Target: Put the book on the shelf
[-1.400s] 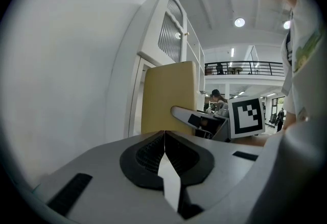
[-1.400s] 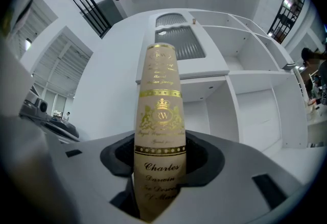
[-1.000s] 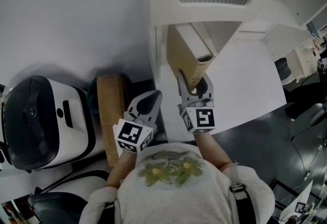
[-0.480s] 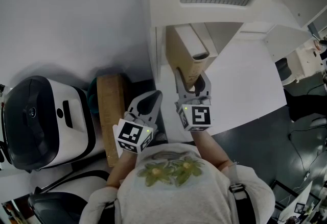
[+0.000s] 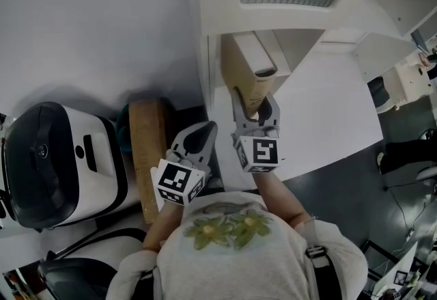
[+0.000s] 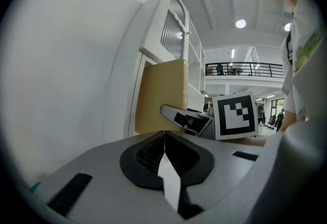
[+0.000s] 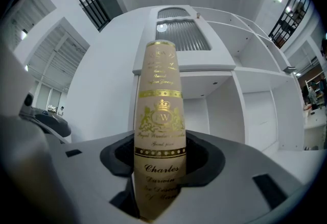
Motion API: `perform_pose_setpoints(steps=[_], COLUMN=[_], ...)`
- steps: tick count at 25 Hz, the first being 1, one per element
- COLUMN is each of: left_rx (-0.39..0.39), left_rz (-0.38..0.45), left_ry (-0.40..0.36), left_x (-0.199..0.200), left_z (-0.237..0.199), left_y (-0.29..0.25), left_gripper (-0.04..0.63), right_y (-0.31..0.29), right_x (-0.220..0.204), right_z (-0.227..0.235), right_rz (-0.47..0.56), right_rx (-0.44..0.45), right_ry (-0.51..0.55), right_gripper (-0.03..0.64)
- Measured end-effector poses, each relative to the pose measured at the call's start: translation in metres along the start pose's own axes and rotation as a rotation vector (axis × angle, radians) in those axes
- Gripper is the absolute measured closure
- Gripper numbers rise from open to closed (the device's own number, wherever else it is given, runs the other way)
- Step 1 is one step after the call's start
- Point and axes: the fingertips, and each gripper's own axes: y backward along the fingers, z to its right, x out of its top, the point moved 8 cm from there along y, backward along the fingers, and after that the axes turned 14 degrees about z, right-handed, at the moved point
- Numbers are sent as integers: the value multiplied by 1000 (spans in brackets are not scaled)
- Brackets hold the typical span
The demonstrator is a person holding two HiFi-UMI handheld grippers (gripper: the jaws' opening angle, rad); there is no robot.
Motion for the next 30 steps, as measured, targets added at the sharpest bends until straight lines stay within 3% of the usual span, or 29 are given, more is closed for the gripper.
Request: perform_pose_setpoints(steps=[30], left_rx=[6], left_rz=[-14], left_ry=[9], left_x=[-4], left_z=[-3], left_y=[3], left_gripper=[566], right_y=[-24], right_x=[-18], right_z=[-1], right_rz=[-76], right_rx=[-14], right_ry=[-3], right_gripper=[393])
